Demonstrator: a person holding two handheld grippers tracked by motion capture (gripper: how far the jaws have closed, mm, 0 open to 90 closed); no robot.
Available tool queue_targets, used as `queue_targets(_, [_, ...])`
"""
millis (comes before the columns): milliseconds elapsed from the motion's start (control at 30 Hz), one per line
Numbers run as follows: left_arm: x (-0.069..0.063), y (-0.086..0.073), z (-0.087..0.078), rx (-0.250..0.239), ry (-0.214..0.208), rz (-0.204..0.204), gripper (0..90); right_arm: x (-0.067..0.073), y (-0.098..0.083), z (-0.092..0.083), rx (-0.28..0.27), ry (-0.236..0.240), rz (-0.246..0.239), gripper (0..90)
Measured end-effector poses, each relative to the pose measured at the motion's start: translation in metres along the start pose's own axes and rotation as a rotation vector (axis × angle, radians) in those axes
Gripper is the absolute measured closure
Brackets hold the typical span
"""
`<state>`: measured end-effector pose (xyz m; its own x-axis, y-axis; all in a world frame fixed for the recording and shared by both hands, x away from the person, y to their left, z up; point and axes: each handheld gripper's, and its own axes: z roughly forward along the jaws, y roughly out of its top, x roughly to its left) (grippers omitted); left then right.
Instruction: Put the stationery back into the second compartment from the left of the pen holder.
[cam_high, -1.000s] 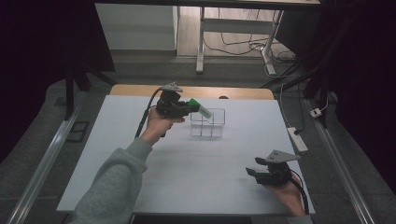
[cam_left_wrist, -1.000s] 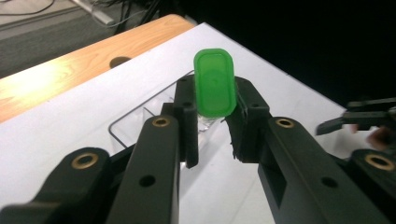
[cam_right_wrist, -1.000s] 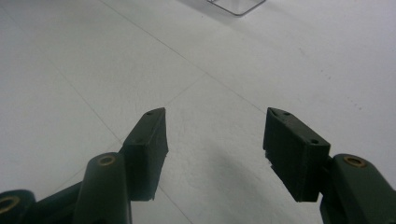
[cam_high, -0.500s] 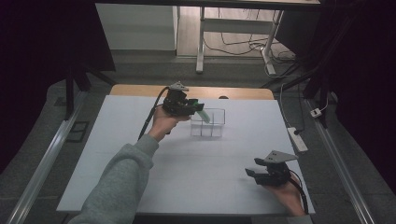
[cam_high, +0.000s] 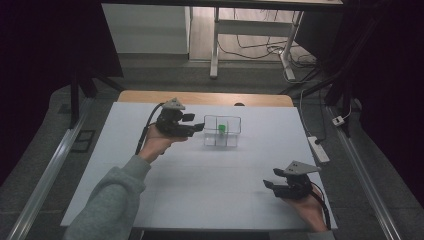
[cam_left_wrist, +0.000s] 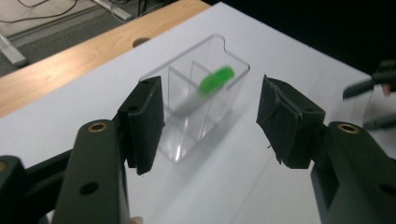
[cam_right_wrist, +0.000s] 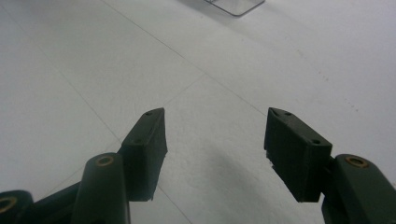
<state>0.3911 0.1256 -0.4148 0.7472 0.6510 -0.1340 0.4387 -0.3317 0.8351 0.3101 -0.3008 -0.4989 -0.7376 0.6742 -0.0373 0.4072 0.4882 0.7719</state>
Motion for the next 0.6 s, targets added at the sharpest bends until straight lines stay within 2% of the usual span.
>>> queue_targets(267, [-0.006,-0.046,-0.028,0.038,-0.001,0.024,40.8,-0.001,-0.001,0.001,0.0,0.0,-0.001,38.1])
queue_targets(367, [-0.009,-0.065,-0.037,0.049,0.013,0.031,40.9,-0.001,0.0,0.0,0.003,0.003,0.004,38.1])
queue_targets(600, [-0.016,-0.107,-0.053,0.048,0.057,0.006,41.4,-0.002,-0.001,0.001,0.007,0.008,-0.003,38.1])
